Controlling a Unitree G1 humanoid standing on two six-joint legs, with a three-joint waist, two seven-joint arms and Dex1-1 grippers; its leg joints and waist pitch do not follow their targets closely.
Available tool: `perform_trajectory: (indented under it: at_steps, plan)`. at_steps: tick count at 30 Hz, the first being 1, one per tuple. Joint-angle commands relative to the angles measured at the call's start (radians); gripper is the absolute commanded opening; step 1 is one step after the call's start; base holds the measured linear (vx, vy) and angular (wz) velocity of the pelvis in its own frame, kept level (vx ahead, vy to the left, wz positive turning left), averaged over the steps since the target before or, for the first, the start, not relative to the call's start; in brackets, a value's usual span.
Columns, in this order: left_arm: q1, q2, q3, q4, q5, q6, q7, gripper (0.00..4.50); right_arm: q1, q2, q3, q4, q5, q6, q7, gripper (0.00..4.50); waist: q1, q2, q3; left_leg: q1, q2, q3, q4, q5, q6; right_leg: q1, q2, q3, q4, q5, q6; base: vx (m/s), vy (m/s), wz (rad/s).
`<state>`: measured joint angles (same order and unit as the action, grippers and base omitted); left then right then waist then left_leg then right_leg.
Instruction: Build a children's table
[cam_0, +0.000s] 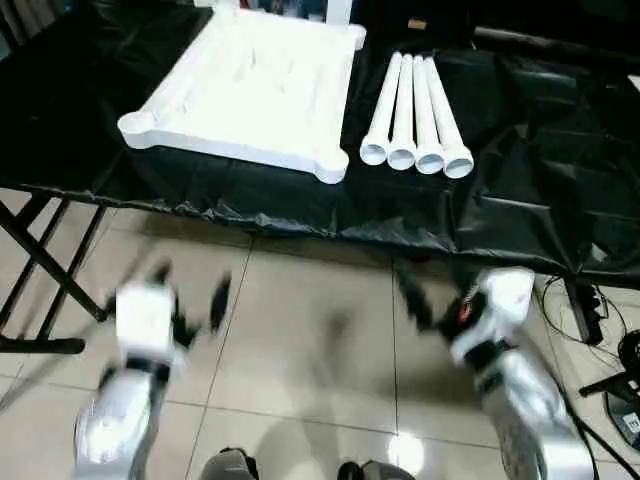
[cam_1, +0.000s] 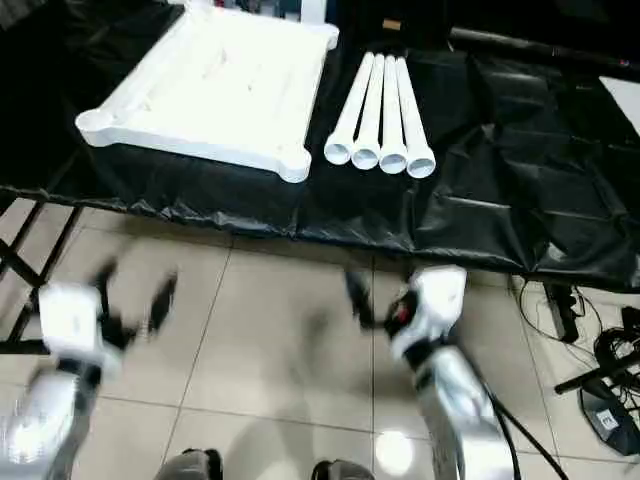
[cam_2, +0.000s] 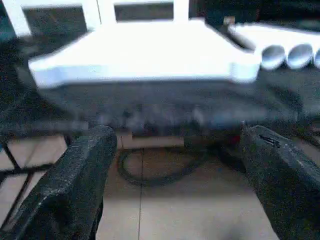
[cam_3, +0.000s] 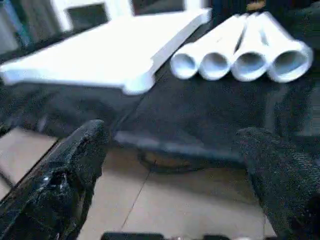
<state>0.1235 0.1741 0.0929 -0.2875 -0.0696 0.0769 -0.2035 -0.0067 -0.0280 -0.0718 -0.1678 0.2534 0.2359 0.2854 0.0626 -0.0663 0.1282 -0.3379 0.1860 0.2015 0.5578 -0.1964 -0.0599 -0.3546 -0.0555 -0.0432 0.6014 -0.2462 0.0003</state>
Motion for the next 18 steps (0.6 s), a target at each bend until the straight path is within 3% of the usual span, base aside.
perform_trajectory:
  at_steps: [1,2,3,4,5,6,7,8,9,10,11,12,13,14,15,16,17,18]
  plan:
    - [-0.005,0.0,0.007,-0.061,-0.012,0.062,0.018,4.42,-0.01,0.003,-0.017,-0.082,-0.014,0.08,-0.03,4.5,0.008,0.011,-0.046,0.043,0.033,-0.018,-0.067,-0.514,0.013,0.033,-0.064,0.038,-0.138,-0.642,-0.121,0.0,0.0,0.0]
    - [-0.023,-0.008,0.009,-0.06,-0.009,0.071,0.033,4.42,-0.034,0.001,0.003,-0.076,-0.03,0.081,-0.018,4.5,0.014,0.0,-0.053,0.029,0.031,-0.017,-0.071,-0.446,0.028,0.063,-0.066,0.04,-0.144,-0.633,-0.108,0.0,0.0,0.0]
    - [-0.034,-0.013,0.005,-0.072,-0.001,0.094,0.045,4.42,-0.05,-0.005,0.027,-0.084,-0.027,0.091,-0.015,4.5,0.015,0.006,-0.055,0.029,0.032,-0.018,-0.074,-0.427,0.029,0.072,-0.067,0.038,-0.145,-0.628,-0.103,0.063,0.013,-0.08]
    - [-0.044,-0.018,-0.001,-0.077,0.007,0.106,0.052,4.42,-0.062,-0.011,0.046,-0.084,-0.018,0.096,-0.007,4.5,0.027,-0.002,-0.065,-0.035,0.009,-0.035,-0.072,-0.352,0.084,0.134,-0.086,0.009,-0.154,-0.613,-0.074,0.076,0.035,0.12]
    - [-0.045,-0.023,-0.009,-0.085,0.013,0.114,0.057,4.42,-0.064,-0.017,0.055,-0.089,-0.009,0.102,0.0,4.5,0.032,0.021,-0.079,-0.02,0.005,-0.035,-0.062,-0.246,0.142,0.145,-0.107,-0.007,-0.172,-0.556,-0.053,0.076,0.035,0.12]
    - [-0.045,-0.029,-0.017,-0.102,0.011,0.135,0.062,4.42,-0.063,-0.024,0.064,-0.1,-0.006,0.107,-0.002,4.5,0.03,0.022,-0.084,-0.027,0.0,-0.042,-0.056,-0.198,0.171,0.159,-0.099,-0.022,-0.172,-0.506,-0.057,0.137,0.047,0.41]
    - [-0.046,-0.034,-0.025,-0.111,0.011,0.148,0.065,4.42,-0.062,-0.029,0.067,-0.106,-0.006,0.108,-0.004,4.5,0.034,0.032,-0.089,-0.029,-0.01,-0.051,-0.048,-0.125,0.223,0.184,-0.093,-0.057,-0.184,-0.423,-0.057,0.178,0.046,0.56]
    - [-0.051,-0.041,-0.038,-0.111,0.019,0.154,0.068,4.42,-0.062,-0.035,0.065,-0.11,-0.002,0.107,-0.003,4.5,0.038,0.045,-0.099,-0.011,-0.026,-0.07,-0.038,-0.04,0.288,0.197,-0.063,-0.091,-0.179,-0.293,-0.049,0.178,0.046,0.56]
    - [-0.066,-0.041,-0.041,-0.099,0.016,0.16,0.067,4.42,-0.071,-0.034,0.067,-0.106,-0.001,0.11,-0.01,4.5,0.033,0.044,-0.1,0.011,-0.032,-0.085,-0.036,-0.008,0.329,0.191,-0.039,-0.104,-0.168,-0.233,-0.047,0.205,0.043,0.74]
    - [-0.091,-0.046,-0.045,-0.073,0.016,0.159,0.07,4.42,-0.083,-0.033,0.061,-0.093,0.0,0.108,-0.016,4.5,0.011,0.053,-0.116,0.124,-0.016,-0.171,-0.029,0.094,0.484,0.118,0.026,-0.128,-0.077,-0.137,-0.034,0.233,0.001,0.82]
    - [-0.119,-0.049,-0.05,-0.062,0.02,0.171,0.074,4.42,-0.096,-0.031,0.054,-0.097,-0.003,0.121,-0.024,4.5,-0.028,0.051,-0.127,0.237,0.052,-0.313,-0.017,0.176,0.695,-0.026,0.036,-0.095,0.059,-0.275,0.017,0.233,0.001,0.82]
    - [-0.136,-0.054,-0.059,-0.062,0.026,0.183,0.08,4.42,-0.102,-0.035,0.044,-0.104,-0.001,0.134,-0.026,4.5,-0.023,0.051,-0.124,0.245,0.088,-0.351,-0.012,0.226,0.735,-0.058,0.01,-0.065,0.097,-0.308,0.03,0.181,-0.067,0.69]
    - [-0.173,-0.065,-0.062,-0.042,0.019,0.183,0.082,4.42,-0.119,-0.031,0.033,-0.105,0.006,0.143,-0.026,4.5,-0.02,0.047,-0.124,0.218,0.077,-0.371,-0.003,0.301,0.737,-0.109,-0.012,-0.016,0.15,-0.254,0.061,0.011,-0.108,0.51]
    - [-0.175,-0.065,-0.062,-0.04,0.018,0.183,0.082,4.42,-0.12,-0.031,0.033,-0.104,0.007,0.143,-0.025,4.5,-0.016,0.037,-0.1,0.113,0.002,-0.322,-0.03,0.187,0.611,-0.082,-0.002,0.027,0.152,-0.102,0.05,0.011,-0.108,0.51]
    - [-0.207,-0.057,-0.057,-0.006,0.021,0.184,0.081,4.42,-0.131,-0.021,0.045,-0.09,-0.013,0.139,-0.033,4.5,-0.021,0.013,-0.11,0.09,-0.063,-0.296,-0.019,0.128,0.505,-0.056,-0.012,0.06,0.066,-0.009,0.03,-0.093,-0.083,0.58]
    - [-0.223,-0.051,-0.054,0.012,0.022,0.185,0.078,4.42,-0.134,-0.016,0.055,-0.085,-0.023,0.138,-0.037,4.5,-0.003,-0.047,-0.107,0.006,-0.183,-0.203,0.044,-0.05,0.335,0.075,-0.055,0.149,-0.046,0.048,0.126,-0.029,-0.05,0.91]
    - [-0.25,-0.038,-0.052,0.035,0.025,0.189,0.067,4.42,-0.129,-0.011,0.076,-0.086,-0.031,0.139,-0.046,4.5,0.022,-0.039,-0.089,-0.026,-0.171,-0.15,0.181,-0.196,0.281,0.105,-0.202,0.207,-0.156,-0.262,0.135,-0.029,-0.05,0.91]
    - [-0.25,-0.038,-0.052,0.035,0.025,0.189,0.067,4.42,-0.129,-0.011,0.076,-0.086,-0.031,0.139,-0.046,4.5,0.015,-0.026,-0.095,-0.03,-0.127,-0.166,0.197,-0.18,0.225,0.124,-0.224,0.215,-0.139,-0.322,0.075,0.101,-0.016,0.76]
